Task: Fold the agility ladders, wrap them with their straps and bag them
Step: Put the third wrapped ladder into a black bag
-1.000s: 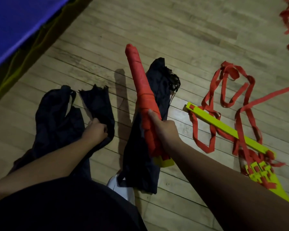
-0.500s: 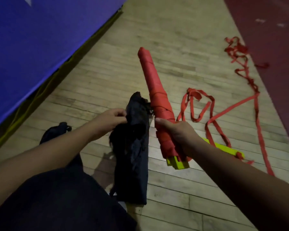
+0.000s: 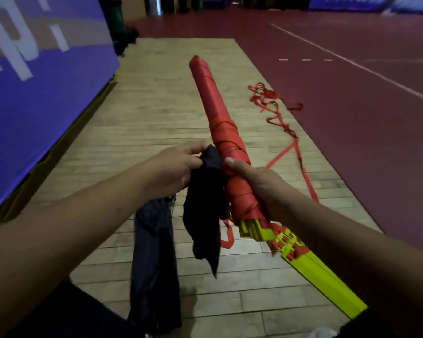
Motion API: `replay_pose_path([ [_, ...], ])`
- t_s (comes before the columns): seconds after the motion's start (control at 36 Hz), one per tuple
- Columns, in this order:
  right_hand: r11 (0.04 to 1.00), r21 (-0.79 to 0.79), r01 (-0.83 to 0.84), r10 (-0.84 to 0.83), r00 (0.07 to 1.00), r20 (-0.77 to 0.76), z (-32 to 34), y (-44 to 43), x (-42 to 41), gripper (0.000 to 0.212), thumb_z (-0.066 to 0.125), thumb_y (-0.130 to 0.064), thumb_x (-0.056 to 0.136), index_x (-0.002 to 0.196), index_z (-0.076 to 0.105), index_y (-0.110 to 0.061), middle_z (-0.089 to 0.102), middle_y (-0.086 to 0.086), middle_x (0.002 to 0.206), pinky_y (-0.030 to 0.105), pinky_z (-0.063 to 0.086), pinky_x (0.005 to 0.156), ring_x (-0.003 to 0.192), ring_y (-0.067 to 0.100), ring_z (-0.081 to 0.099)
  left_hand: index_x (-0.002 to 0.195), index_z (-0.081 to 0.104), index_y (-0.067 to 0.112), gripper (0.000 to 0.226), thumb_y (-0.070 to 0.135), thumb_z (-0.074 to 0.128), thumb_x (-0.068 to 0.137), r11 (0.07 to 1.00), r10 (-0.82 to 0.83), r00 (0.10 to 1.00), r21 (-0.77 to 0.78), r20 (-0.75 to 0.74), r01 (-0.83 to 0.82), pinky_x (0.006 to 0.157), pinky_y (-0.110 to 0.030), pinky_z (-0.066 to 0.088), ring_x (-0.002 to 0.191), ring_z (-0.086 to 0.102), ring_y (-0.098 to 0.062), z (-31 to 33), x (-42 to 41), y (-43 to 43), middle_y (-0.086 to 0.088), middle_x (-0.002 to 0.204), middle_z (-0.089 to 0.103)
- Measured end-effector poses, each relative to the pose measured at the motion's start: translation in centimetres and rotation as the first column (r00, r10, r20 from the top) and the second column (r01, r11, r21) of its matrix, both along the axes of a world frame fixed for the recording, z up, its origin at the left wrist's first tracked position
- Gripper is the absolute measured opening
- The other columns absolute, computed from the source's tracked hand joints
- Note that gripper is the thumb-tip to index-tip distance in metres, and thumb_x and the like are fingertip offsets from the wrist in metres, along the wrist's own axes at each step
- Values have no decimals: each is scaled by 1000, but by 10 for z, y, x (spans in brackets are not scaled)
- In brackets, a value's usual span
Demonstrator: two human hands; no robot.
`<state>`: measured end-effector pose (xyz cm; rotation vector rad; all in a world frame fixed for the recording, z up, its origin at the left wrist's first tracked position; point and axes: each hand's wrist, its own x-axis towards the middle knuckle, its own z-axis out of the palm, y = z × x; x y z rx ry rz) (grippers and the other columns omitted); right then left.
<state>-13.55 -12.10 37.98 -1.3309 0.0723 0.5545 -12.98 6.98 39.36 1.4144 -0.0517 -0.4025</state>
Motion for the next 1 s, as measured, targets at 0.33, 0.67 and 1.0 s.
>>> replay_pose_path([
  [0.33,992,106,65,-57,995,-81,-7,-48,17,38,79,-40,78,98,68,-10,70,9,80,34,60,66,65,22,68,111,56,7,39,-14,43,80,993,-71,996,-96,-47,66,66,-27,49,74,62,-18,-26,0,-48,-13,93,62],
  [0.67,983,156,97,-77,989,-127,-4,-57,32,52,78,-37,72,111,64,-6,73,13,86,35,60,58,64,24,71,120,59,-7,51,-29,44,76,984,-157,984,99,89,148,94,-36,51,102,66,-28,-36,10,-58,-21,109,69],
  [1.0,975,222,22,-3,996,-86,7,-40,30,48,76,-39,72,104,63,-6,70,10,77,30,58,59,61,20,67,134,30,-9,109,81,52,79,952,64,818,-210,-571,-221,80,-47,61,96,72,-41,-39,22,-36,-33,118,64],
])
